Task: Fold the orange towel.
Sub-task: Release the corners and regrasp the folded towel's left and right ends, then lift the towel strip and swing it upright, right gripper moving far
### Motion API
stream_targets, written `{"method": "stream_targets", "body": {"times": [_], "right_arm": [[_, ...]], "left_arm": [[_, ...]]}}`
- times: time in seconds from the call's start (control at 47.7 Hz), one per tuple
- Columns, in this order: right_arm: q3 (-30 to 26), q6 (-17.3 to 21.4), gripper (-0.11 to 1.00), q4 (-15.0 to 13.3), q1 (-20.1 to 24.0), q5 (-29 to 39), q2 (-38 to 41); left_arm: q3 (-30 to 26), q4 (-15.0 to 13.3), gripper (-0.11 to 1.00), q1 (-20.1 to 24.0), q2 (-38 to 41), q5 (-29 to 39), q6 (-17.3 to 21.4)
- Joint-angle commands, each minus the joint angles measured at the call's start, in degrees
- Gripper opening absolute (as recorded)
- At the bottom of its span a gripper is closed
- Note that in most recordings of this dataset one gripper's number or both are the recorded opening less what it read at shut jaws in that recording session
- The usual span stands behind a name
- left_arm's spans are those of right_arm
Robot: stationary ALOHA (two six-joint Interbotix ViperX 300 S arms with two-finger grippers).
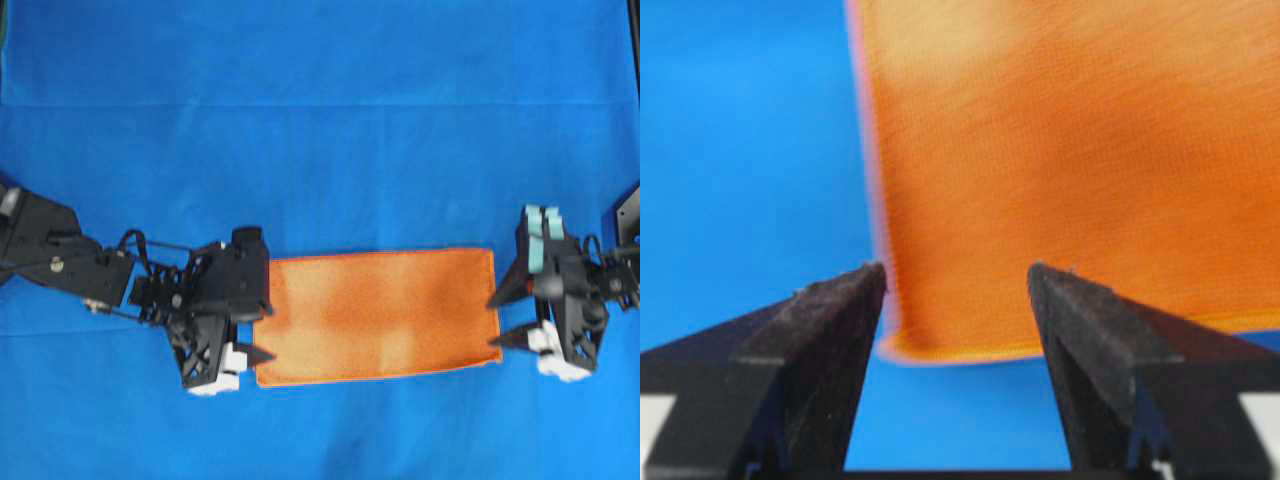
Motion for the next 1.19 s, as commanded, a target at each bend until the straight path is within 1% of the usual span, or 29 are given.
{"method": "stream_targets", "body": {"times": [0.0, 0.084, 0.168, 0.272, 0.482, 0.587, 0.692, 0.838, 0.964, 1.027, 1.069, 1.132, 1.174], "right_arm": [[-0.4, -0.1, 0.62, -2.1, -3.9, 1.1, -1.2], [-0.4, -0.1, 0.62, -4.0, -8.0, 2.5, -1.1], [-0.4, -0.1, 0.62, -5.4, -10.5, 3.6, -1.1], [-0.4, -0.1, 0.62, -7.3, -12.6, 4.0, -0.8], [-0.5, -0.1, 0.62, -10.0, -14.5, 3.6, 2.4], [-0.6, -0.1, 0.62, -10.8, -14.9, 2.5, 5.4], [-0.7, -0.1, 0.61, -10.8, -14.9, 1.1, 8.3], [-0.6, 0.3, 0.59, -10.5, -14.9, 0.6, 11.2], [-0.6, 0.3, 0.58, -10.6, -14.9, 0.6, 11.3], [-0.7, 0.3, 0.56, -10.5, -14.8, 0.6, 11.3], [-0.7, 0.3, 0.51, -10.6, -14.6, 0.4, 11.3], [-0.7, 0.3, 0.40, -10.6, -14.1, 0.0, 11.3], [-0.7, 0.3, 0.30, -10.6, -13.5, -0.4, 11.3]], "left_arm": [[-0.1, 0.1, 0.64, 2.4, -1.9, 0.2, 1.7], [0.3, 0.1, 0.64, 4.1, -2.2, 0.4, 3.2], [0.8, 0.1, 0.64, 5.7, -2.5, 0.4, 4.2], [1.2, 0.1, 0.64, 6.9, -2.6, 0.4, 4.3], [2.3, 0.1, 0.64, 9.3, -1.1, -0.6, 4.4], [2.9, 0.1, 0.64, 10.5, 1.1, -2.3, 4.5], [3.3, 0.1, 0.63, 11.1, 3.5, -3.5, 4.6], [3.9, 0.1, 0.63, 11.2, 4.6, -3.3, 4.5], [4.0, 0.1, 0.62, 11.2, 4.4, -2.1, 4.1], [3.7, 0.1, 0.58, 11.2, 4.5, -0.7, 4.0], [3.3, 0.1, 0.52, 11.2, 4.6, 0.4, 4.0], [2.7, 0.1, 0.38, 11.2, 4.7, 2.5, 4.0], [2.2, 0.1, 0.27, 11.2, 4.8, 3.4, 4.1]]}}
